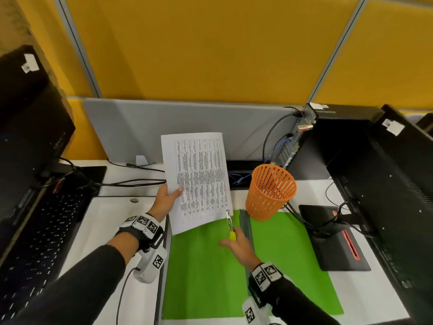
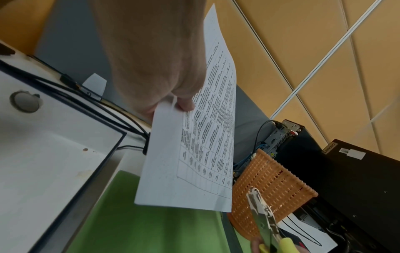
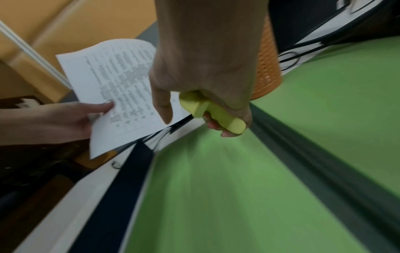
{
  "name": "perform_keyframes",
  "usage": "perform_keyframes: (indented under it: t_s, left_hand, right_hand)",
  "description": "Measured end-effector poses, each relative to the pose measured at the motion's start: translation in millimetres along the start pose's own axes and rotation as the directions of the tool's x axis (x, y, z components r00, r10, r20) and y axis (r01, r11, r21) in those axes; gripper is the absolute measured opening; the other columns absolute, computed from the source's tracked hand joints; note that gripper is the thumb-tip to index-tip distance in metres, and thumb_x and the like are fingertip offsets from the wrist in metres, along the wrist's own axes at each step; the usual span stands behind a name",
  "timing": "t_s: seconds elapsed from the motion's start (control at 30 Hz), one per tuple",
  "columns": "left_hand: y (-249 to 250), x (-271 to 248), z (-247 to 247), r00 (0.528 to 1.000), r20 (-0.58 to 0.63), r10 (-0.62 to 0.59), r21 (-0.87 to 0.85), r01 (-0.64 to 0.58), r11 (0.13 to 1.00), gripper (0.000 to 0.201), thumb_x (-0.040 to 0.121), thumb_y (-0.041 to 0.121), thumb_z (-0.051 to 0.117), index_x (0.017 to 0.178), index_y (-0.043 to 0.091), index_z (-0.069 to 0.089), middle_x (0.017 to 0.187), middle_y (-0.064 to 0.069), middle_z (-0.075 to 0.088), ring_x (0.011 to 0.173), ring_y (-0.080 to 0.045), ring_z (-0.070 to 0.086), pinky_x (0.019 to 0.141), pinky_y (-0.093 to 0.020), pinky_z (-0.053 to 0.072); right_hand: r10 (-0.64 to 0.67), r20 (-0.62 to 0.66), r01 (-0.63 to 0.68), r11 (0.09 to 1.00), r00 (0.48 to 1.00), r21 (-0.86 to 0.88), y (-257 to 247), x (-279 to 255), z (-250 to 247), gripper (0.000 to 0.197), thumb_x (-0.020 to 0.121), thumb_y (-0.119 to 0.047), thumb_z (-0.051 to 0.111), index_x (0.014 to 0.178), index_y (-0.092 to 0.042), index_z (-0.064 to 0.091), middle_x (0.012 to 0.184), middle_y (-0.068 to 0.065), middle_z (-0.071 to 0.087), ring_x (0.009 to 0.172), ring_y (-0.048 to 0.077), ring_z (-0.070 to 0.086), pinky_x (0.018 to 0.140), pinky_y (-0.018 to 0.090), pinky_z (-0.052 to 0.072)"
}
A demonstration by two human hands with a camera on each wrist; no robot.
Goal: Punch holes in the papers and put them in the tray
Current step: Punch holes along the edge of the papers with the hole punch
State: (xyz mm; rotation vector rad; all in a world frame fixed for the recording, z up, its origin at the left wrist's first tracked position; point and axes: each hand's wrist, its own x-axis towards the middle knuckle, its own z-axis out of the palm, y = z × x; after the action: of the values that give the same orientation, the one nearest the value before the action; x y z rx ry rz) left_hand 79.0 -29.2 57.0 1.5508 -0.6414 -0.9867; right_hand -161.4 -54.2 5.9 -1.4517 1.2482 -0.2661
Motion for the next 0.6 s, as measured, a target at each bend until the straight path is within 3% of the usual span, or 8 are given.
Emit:
perform_keyframes:
  t_s: [0.1,0.17,0.4,0.6]
  left_hand:
    - [13,2,-6,1.0,-0.017,0.011,-0.009,-0.011,1.0,0.037,0.094,0.005,0.051,0.131,-0.003,0.048,0.128,-0.022,0.058,0.116,-0.036,0.058,0.097,-0.043,0.047]
    - [24,3,-10,0.999,-0.026,0.041,-0.013,-0.041,0.999,0.036,0.094,0.004,0.051,0.129,-0.002,0.05,0.127,-0.022,0.059,0.11,-0.032,0.06,0.1,-0.049,0.045]
    - [62,0,-14,0.993,-0.048,0.112,-0.034,-0.114,0.993,0.038,0.094,0.005,0.051,0.131,-0.002,0.048,0.124,-0.013,0.058,0.109,-0.023,0.057,0.095,-0.036,0.045]
    - [74,-5,-15,0.993,-0.045,0.113,-0.042,-0.115,0.992,0.039,0.094,0.007,0.052,0.133,0.001,0.046,0.125,-0.009,0.057,0.114,-0.023,0.056,0.095,-0.035,0.045]
  right_hand:
    - [-0.04,0.093,0.039,0.999,0.995,0.003,-14,2,26,0.028,0.078,-0.007,0.064,0.095,-0.011,0.043,0.076,-0.004,0.042,0.065,0.008,0.04,0.048,0.009,0.033]
    - [-0.069,0.118,0.066,0.997,0.991,0.028,-22,4,40,0.022,0.08,0.001,0.059,0.089,-0.011,0.043,0.072,-0.004,0.041,0.059,0.007,0.038,0.046,0.011,0.032]
    - [-0.122,0.14,0.112,0.991,0.983,0.078,-40,3,72,0.029,0.078,0.01,0.051,0.072,-0.018,0.046,0.07,-0.003,0.047,0.06,0.01,0.044,0.054,0.016,0.038]
    - [-0.149,0.145,0.123,0.976,0.978,0.179,-50,-2,86,0.019,0.067,0.002,0.053,0.07,-0.016,0.049,0.061,-0.002,0.046,0.045,0.005,0.043,0.04,0.012,0.033]
